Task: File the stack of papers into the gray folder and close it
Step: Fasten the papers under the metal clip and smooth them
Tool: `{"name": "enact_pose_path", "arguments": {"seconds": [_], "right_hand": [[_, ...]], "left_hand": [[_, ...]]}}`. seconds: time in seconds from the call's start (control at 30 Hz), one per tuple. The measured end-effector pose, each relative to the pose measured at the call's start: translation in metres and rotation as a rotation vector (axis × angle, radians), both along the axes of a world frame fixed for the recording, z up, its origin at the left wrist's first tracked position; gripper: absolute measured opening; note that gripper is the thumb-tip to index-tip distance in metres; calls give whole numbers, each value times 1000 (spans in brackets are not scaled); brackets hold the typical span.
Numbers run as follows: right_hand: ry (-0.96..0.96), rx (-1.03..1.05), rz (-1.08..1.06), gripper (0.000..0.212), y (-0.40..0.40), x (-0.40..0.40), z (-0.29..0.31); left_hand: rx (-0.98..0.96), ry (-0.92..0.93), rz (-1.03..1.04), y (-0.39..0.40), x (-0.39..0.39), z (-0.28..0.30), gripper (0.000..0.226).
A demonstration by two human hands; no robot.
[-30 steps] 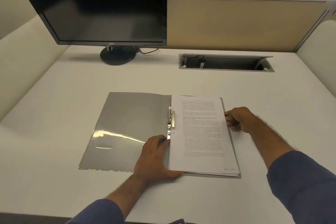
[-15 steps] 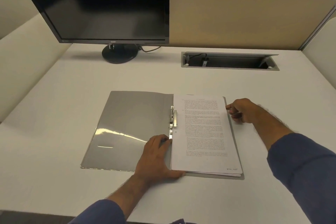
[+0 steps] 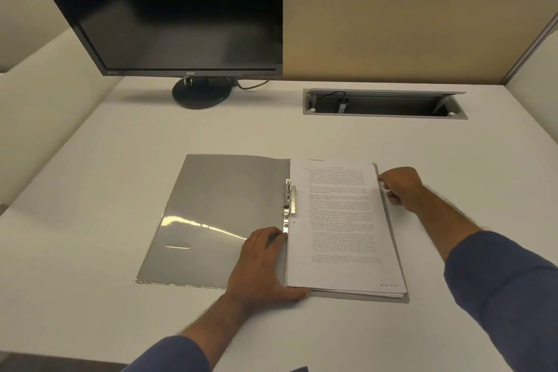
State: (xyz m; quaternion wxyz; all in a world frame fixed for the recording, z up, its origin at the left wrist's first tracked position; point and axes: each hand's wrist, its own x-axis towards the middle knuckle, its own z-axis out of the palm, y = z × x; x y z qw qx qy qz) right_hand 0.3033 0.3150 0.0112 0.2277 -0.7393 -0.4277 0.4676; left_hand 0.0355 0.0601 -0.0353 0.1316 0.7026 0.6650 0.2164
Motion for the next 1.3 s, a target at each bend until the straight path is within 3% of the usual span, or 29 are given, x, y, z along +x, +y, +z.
{"name": "enact_pose_path", "arguments": {"seconds": [0.07,0.17,0.27,0.37,0.7,0.9,1.1,1.3], "right_hand": [[-111,131,103,14,3,-3,-2],[-308,253,333,43,8,-7,-1],[-430,222,532,57,15,-13,1],[-542,139,642,56,19,-20,5],[-577,127,655,43,29,-25,7],[-515,102,623,48,34,-25,6],[-585,219,694,59,32,-24,1],[-627,243,749,57,31,-26,-1]], "left_hand": [[-7,1,1,0,0,0,109],[-10,4,0,0,0,-1,109],[-5,5,-3,0,-1,-1,110],[-3,2,-4,0,-1,-1,111],[-16,21,1,0,0,1,113],[-12,18,-4,0,0,2,115],[-16,19,-4,0,0,1,115],[-5,19,-10,0,-1,1,113]]}}
